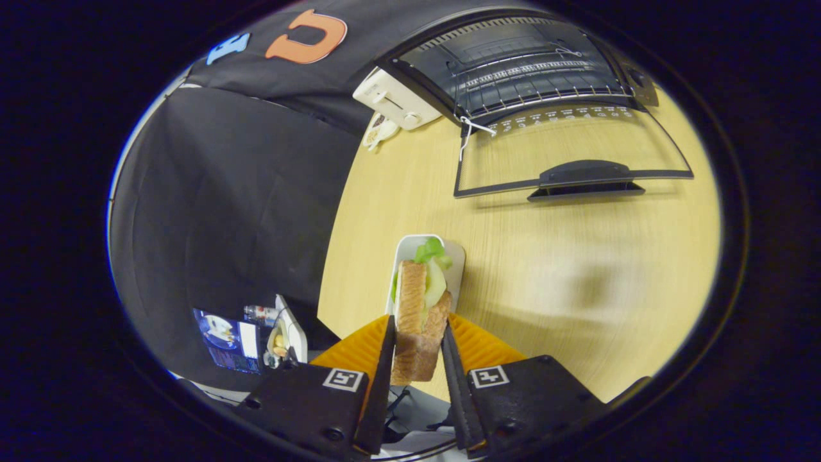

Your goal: Open the toaster oven, put the food inside, and close the toaster oven door.

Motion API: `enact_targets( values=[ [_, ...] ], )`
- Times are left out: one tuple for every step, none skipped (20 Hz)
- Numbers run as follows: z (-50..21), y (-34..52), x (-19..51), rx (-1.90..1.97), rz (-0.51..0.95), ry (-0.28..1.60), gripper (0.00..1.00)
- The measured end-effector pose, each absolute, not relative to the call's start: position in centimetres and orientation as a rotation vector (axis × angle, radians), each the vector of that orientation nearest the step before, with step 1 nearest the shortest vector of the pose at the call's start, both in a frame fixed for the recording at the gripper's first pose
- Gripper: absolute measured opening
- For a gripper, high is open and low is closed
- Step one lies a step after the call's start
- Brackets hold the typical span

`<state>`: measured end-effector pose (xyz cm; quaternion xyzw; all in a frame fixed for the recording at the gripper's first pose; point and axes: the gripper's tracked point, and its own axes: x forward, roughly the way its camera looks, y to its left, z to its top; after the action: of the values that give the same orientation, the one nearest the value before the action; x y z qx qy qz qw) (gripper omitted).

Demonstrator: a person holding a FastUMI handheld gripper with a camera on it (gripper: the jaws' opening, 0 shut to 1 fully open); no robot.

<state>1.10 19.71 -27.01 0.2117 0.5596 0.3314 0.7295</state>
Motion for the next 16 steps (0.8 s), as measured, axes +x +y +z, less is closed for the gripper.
enact_targets(
  values=[
    [-27.1,19.8,1.3,0.479,0.734,1.23,0.46],
    [-26.9,19.6,1.4,0.49,0.739,1.224,0.44],
    [-26.7,19.8,1.5,0.508,0.75,1.216,0.43],
    [-26.7,19.8,1.6,0.51,0.755,1.206,0.41],
    [-26.5,19.8,1.5,0.502,0.765,1.19,0.38],
    [-26.4,19.9,1.4,0.496,0.777,1.182,0.37],
    [-26.2,19.8,1.3,0.499,0.785,1.172,0.36],
    [-25.8,19.8,1.4,0.513,0.788,1.161,0.36],
    [-25.4,19.8,1.5,0.531,0.794,1.151,0.36],
    [-24.7,19.7,1.4,0.555,0.81,1.142,0.35],
    [-24.0,19.6,1.4,0.576,0.829,1.128,0.35],
    [-23.3,19.5,1.5,0.598,0.85,1.109,0.36],
    [-22.5,19.4,1.6,0.613,0.878,1.08,0.35],
    [-21.7,19.1,1.7,0.616,0.901,1.041,0.35],
    [-21.2,18.8,2.2,0.607,0.91,0.995,0.35],
    [-21.0,18.5,2.6,0.581,0.913,0.937,0.35]
  ],
)
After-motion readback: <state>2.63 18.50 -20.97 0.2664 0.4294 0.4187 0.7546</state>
